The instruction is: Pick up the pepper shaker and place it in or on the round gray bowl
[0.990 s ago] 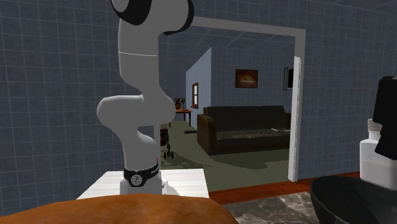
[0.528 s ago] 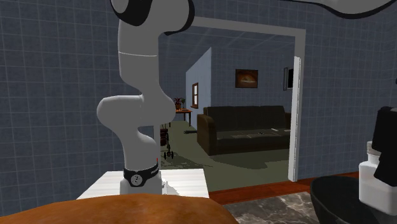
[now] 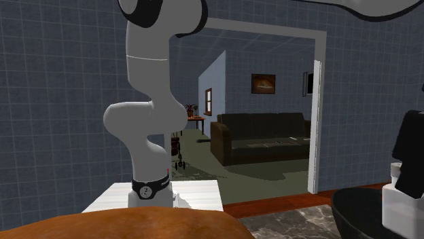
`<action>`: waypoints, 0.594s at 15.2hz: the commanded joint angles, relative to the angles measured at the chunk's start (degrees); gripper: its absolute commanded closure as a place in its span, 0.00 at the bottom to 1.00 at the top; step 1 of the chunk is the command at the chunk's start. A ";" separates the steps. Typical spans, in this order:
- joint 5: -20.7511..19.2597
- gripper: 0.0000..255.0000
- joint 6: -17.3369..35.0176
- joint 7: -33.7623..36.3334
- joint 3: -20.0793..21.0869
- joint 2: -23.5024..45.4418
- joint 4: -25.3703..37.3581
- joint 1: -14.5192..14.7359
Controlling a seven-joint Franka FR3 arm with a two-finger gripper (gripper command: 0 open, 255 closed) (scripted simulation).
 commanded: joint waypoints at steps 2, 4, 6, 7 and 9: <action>0.00 0.00 0.00 0.00 0.00 0.00 0.00 0.00; 0.00 0.00 0.00 0.00 0.00 0.00 0.00 0.00; -0.03 0.00 -1.96 0.01 0.02 0.12 2.08 0.12; -0.12 0.00 -3.96 0.05 0.02 0.35 4.30 0.28; -0.40 0.00 -7.65 0.19 0.01 1.02 8.60 0.71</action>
